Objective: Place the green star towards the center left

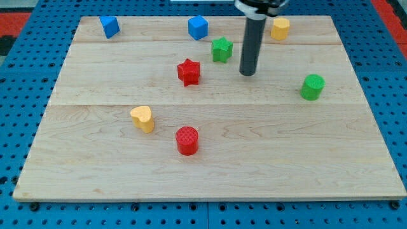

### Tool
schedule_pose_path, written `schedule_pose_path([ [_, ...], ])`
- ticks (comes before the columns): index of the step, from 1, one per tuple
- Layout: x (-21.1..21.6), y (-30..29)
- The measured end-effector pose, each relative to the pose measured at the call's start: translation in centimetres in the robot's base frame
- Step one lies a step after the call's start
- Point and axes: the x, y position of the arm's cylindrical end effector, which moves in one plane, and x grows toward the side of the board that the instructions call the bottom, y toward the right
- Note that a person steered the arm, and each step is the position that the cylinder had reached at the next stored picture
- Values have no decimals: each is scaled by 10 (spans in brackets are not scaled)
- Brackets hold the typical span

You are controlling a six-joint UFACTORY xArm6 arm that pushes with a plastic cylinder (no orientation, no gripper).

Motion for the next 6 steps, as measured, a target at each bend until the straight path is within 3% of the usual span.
schedule_pose_path([
  [1, -50, 40],
  [2, -68, -41],
  [4, -29, -255],
  [5, 25, -280],
  [6, 27, -283],
])
